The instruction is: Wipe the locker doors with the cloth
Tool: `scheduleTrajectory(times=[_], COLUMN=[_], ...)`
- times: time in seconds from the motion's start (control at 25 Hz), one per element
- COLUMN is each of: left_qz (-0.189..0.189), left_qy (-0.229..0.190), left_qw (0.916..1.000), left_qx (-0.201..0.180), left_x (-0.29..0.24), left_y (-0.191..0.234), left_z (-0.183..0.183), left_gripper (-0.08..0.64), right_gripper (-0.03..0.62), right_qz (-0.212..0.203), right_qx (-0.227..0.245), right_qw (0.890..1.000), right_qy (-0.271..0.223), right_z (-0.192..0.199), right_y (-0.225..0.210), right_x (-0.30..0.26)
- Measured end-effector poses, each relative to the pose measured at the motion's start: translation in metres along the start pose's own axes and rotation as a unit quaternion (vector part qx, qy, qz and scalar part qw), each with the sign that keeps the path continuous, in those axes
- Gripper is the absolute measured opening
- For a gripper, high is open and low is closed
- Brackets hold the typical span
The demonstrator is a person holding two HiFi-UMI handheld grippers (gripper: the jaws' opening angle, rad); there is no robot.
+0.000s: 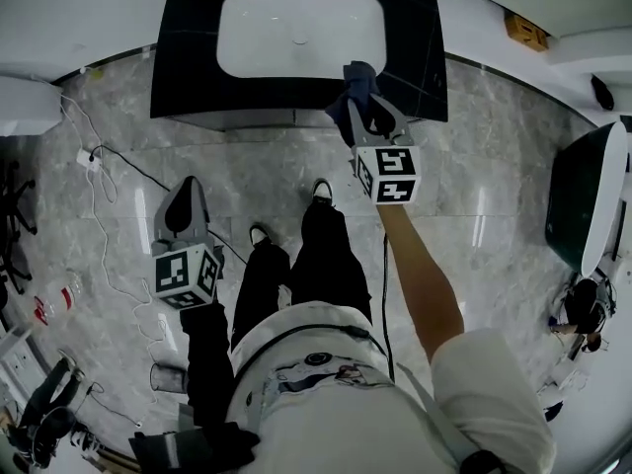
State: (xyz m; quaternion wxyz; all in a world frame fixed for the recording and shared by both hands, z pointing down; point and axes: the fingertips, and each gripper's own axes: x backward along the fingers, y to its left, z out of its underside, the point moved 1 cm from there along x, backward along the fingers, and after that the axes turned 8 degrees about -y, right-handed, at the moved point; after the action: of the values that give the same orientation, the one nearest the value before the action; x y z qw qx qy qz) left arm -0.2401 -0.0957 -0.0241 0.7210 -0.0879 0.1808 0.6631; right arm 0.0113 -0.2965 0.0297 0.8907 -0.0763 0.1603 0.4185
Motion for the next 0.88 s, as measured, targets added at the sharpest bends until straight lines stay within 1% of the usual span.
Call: scheduleTrajectory(times=[0.2, 0.36, 0.48, 0.6, 0.68, 0.8, 0.88], left_qz=[0.016, -0.001, -0.02, -0.05, -0.062, -0.069, -0.07], left_qy=[0.007, -0.002, -0.013, -0.034, -0.05, -0.078, -0.094], left_qw=[0.9997, 0.9999, 0.9997, 0.9982, 0.9968, 0.9946, 0.9931], left_qx=[-0.015, -0.012, -0.007, 0.001, 0.001, -0.005, -0.013], left_x=[0.035, 0.048, 0.045, 0.035, 0.025, -0.002, -0.023], left_y=[0.045, 0.08, 0.098, 0.107, 0.11, 0.121, 0.13], left_z=[0.033, 0.075, 0.125, 0.182, 0.222, 0.279, 0.311], left_gripper=[0.002, 0.002, 0.003, 0.003, 0.003, 0.003, 0.003], right_gripper=[0.095, 0.095, 0.095, 0.095, 0.095, 0.097, 0.097], right_qz=[-0.016, -0.049, -0.081, -0.106, -0.119, -0.144, -0.157], right_qx=[0.002, 0.033, 0.06, 0.075, 0.085, 0.128, 0.141], right_qw=[1.0, 0.997, 0.992, 0.98, 0.971, 0.956, 0.946], right_qy=[-0.02, -0.045, -0.081, -0.148, -0.187, -0.221, -0.248], right_z=[0.01, 0.029, 0.05, 0.067, 0.086, 0.125, 0.146], right_y=[0.093, 0.151, 0.184, 0.211, 0.226, 0.248, 0.262], right_x=[0.003, -0.009, -0.021, -0.034, -0.043, -0.067, -0.086])
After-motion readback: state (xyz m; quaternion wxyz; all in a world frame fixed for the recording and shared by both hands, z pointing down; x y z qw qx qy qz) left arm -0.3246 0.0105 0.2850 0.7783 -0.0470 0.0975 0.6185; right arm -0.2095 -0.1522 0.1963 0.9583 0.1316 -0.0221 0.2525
